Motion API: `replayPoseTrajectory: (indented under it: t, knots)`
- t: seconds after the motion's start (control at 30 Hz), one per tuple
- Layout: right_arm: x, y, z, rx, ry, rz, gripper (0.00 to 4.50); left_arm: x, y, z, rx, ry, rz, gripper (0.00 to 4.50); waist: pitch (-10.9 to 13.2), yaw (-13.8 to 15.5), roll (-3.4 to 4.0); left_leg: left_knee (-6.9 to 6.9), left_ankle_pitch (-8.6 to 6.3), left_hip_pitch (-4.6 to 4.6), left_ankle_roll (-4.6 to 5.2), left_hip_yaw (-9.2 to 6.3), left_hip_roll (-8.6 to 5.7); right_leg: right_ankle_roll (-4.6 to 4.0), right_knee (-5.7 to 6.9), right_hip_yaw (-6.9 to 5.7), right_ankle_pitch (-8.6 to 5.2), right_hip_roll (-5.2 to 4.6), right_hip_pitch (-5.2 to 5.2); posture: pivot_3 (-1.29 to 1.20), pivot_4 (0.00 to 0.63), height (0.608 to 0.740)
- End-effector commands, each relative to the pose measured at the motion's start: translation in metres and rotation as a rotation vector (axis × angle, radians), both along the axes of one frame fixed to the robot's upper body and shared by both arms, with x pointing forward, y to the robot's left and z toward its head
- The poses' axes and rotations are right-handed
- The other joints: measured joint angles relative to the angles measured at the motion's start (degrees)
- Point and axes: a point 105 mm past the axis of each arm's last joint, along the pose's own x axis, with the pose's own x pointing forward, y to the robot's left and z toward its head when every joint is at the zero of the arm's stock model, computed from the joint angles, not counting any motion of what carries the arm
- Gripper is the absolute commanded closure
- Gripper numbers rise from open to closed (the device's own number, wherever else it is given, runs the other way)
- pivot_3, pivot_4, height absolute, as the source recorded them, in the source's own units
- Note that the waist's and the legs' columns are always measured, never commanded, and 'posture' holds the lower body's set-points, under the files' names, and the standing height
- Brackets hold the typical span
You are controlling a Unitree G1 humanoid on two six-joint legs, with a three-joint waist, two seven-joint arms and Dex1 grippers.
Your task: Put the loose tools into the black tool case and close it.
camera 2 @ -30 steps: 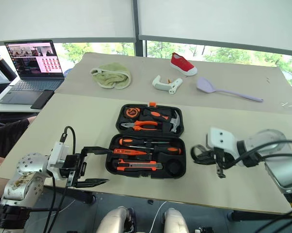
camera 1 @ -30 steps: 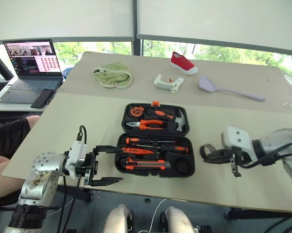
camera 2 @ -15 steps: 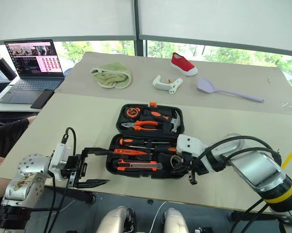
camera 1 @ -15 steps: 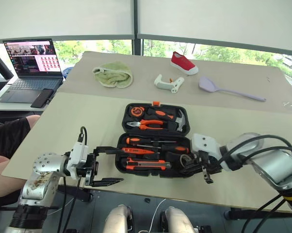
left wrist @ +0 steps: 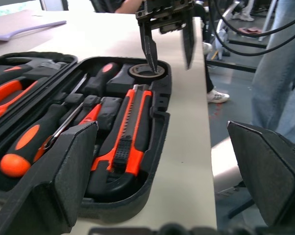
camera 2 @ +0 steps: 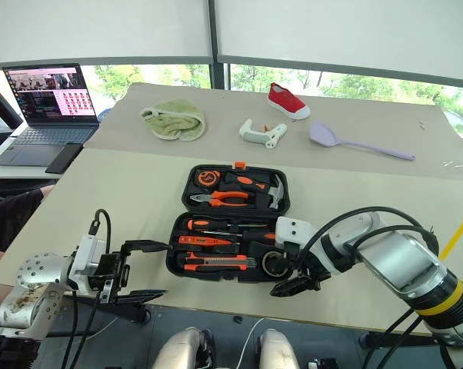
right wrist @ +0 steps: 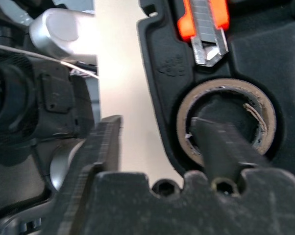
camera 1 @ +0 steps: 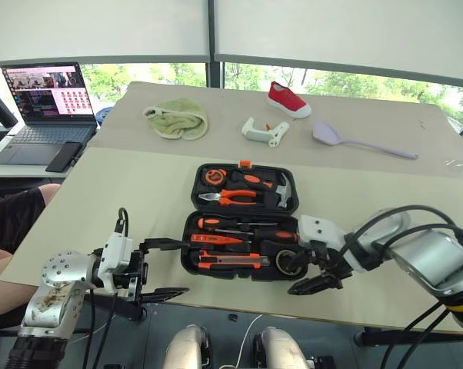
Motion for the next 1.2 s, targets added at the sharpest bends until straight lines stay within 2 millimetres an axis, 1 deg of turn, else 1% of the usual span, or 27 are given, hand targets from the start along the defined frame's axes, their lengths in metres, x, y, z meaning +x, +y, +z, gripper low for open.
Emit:
replayPoseTrajectory:
  t: [0.03,0.1,0.13,0.17,0.2,0.23,0.27,0.3,0.37,0.43,0.47,0.53,0.57,0.6,0.67,0.73,0.77,0.93,1.07,1.2]
  knots:
    - [0.000,-0.009,0.034,0.103,-0.014,0.027,0.02,0.009,0.009,0.021,-0.086,-0.041,0.129,0.00,0.00,0.09,-0.01,0.00,-0.01,0.00,0.01,-0.01,0.00,0.00,0.00,0.00,0.00,-0.01,0.01,0.00,0.150,0.736]
    - [0.007,-0.019,0.054,0.230,-0.061,0.032,0.02,0.025,0.024,0.021,-0.107,0.009,0.286,0.00,0.00,0.11,-0.02,0.00,-0.01,0.00,0.02,-0.03,0.01,0.01,0.00,0.01,0.00,-0.03,0.04,0.00,0.150,0.736]
    - [0.015,-0.024,0.060,0.294,-0.111,0.010,0.02,0.038,0.034,0.016,-0.084,0.033,0.395,0.00,0.01,0.13,-0.05,0.01,-0.01,0.02,0.03,-0.06,0.01,0.01,-0.02,0.02,0.00,-0.02,0.09,0.00,0.150,0.736]
    - [0.028,-0.029,0.067,0.393,-0.167,-0.042,0.00,0.049,0.045,0.013,-0.065,0.035,0.493,0.25,0.00,0.16,-0.06,0.01,-0.01,0.04,0.03,-0.06,0.01,0.02,-0.03,0.01,0.01,0.00,0.10,0.00,0.150,0.736]
    - [0.043,-0.035,0.068,0.447,-0.219,-0.126,0.00,0.057,0.051,0.010,-0.051,0.055,0.564,0.50,-0.04,0.17,-0.13,0.03,-0.01,0.08,0.03,-0.06,0.00,0.02,-0.02,0.01,0.01,0.01,0.15,0.00,0.150,0.736]
    - [0.062,-0.047,0.061,0.448,-0.314,-0.208,0.27,0.068,0.056,0.011,-0.056,0.056,0.640,0.70,-0.07,0.18,-0.19,0.01,-0.01,0.14,0.03,-0.05,0.00,0.05,-0.03,0.02,0.03,0.06,0.19,0.00,0.150,0.736]
    - [0.076,-0.057,0.052,0.414,-0.382,-0.262,0.52,0.075,0.057,0.012,-0.066,0.062,0.682,0.99,-0.05,0.19,-0.26,0.10,0.00,0.19,0.03,-0.04,0.00,0.05,-0.02,-0.01,0.03,0.16,0.27,0.00,0.150,0.736]
    - [0.083,-0.064,0.042,0.378,-0.420,-0.276,0.66,0.081,0.058,0.012,-0.062,0.080,0.715,1.34,-0.04,0.16,-0.26,0.11,0.01,0.16,0.02,-0.02,-0.02,0.08,-0.01,-0.01,0.05,0.27,0.26,0.00,0.150,0.736]
    - [0.094,-0.069,0.028,0.336,-0.488,-0.284,1.37,0.091,0.054,0.013,-0.058,0.090,0.743,2.07,-0.03,0.23,-0.26,0.11,0.04,0.08,0.02,0.09,-0.10,0.16,0.04,0.02,0.09,0.31,0.16,0.00,0.150,0.736]
    - [0.108,-0.069,0.018,0.313,-0.561,-0.294,2.12,0.096,0.046,0.008,0.004,0.091,0.716,2.86,-0.03,0.15,-0.25,0.14,0.25,0.05,-0.31,0.19,-0.15,0.20,0.08,0.05,0.11,0.28,0.10,0.00,0.150,0.736]
    - [0.113,-0.069,0.013,0.287,-0.600,-0.282,2.35,0.097,0.041,0.006,0.023,0.103,0.697,3.21,-0.03,0.12,-0.25,0.13,0.29,0.06,-0.37,0.23,-0.15,0.21,0.10,0.06,0.12,0.29,0.12,0.00,0.150,0.736]
    - [0.118,-0.068,0.004,0.259,-0.627,-0.262,3.04,0.101,0.034,0.004,0.035,0.118,0.676,3.93,-0.01,-0.06,-0.23,0.12,0.30,0.06,-0.40,0.32,-0.16,0.22,0.13,0.07,0.12,0.29,0.07,0.00,0.150,0.736]
    - [0.122,-0.065,0.002,0.269,-0.642,-0.267,3.43,0.106,0.026,0.002,0.034,0.128,0.652,4.33,-0.01,-0.10,-0.22,0.12,0.30,0.07,-0.40,0.34,-0.16,0.22,0.15,0.08,0.12,0.29,0.07,0.00,0.150,0.736]
    - [0.124,-0.062,-0.001,0.285,-0.638,-0.265,3.79,0.110,0.020,0.000,0.037,0.130,0.636,4.50,-0.01,-0.08,-0.22,0.12,0.32,0.08,-0.42,0.35,-0.16,0.22,0.16,0.08,0.12,0.30,0.07,0.00,0.150,0.736]
    - [0.126,-0.054,-0.005,0.307,-0.631,-0.245,4.47,0.117,0.008,-0.002,0.037,0.126,0.601,4.50,0.00,-0.04,-0.23,0.13,0.34,0.10,-0.46,0.35,-0.16,0.22,0.20,0.07,0.12,0.33,0.08,0.00,0.150,0.736]
    - [0.122,-0.046,-0.008,0.316,-0.623,-0.209,4.47,0.119,-0.006,-0.010,0.079,0.116,0.541,4.50,0.00,-0.03,-0.23,0.14,0.35,0.10,-0.47,0.35,-0.16,0.22,0.26,0.08,0.12,0.32,0.08,0.00,0.150,0.736]
    - [0.121,-0.043,-0.008,0.319,-0.627,-0.200,4.47,0.119,-0.009,-0.012,0.093,0.112,0.524,4.50,0.00,-0.02,-0.23,0.15,0.34,0.11,-0.47,0.35,-0.18,0.22,0.32,0.09,0.11,0.32,0.08,0.00,0.150,0.736]
    - [0.098,-0.035,-0.013,0.348,-0.536,-0.148,4.47,0.119,-0.019,-0.015,0.087,0.123,0.461,4.50,0.00,-0.01,-0.22,0.15,0.34,0.11,-0.47,0.35,-0.17,0.22,0.41,0.11,0.08,0.28,0.03,0.00,0.150,0.736]
    - [0.090,-0.043,-0.010,0.367,-0.496,-0.267,4.47,0.113,-0.027,-0.017,0.070,0.148,0.404,4.50,0.00,0.06,-0.22,0.15,0.34,0.10,-0.47,0.33,-0.17,0.21,0.41,0.11,0.06,0.23,0.05,0.00,0.150,0.736]
    - [0.081,-0.053,-0.011,0.336,-0.505,-0.300,4.47,0.111,-0.033,-0.019,0.075,0.155,0.380,4.50,0.00,0.43,-0.22,0.18,0.31,0.08,-0.41,0.32,-0.21,0.23,0.41,0.09,0.05,0.15,0.05,0.00,0.150,0.736]
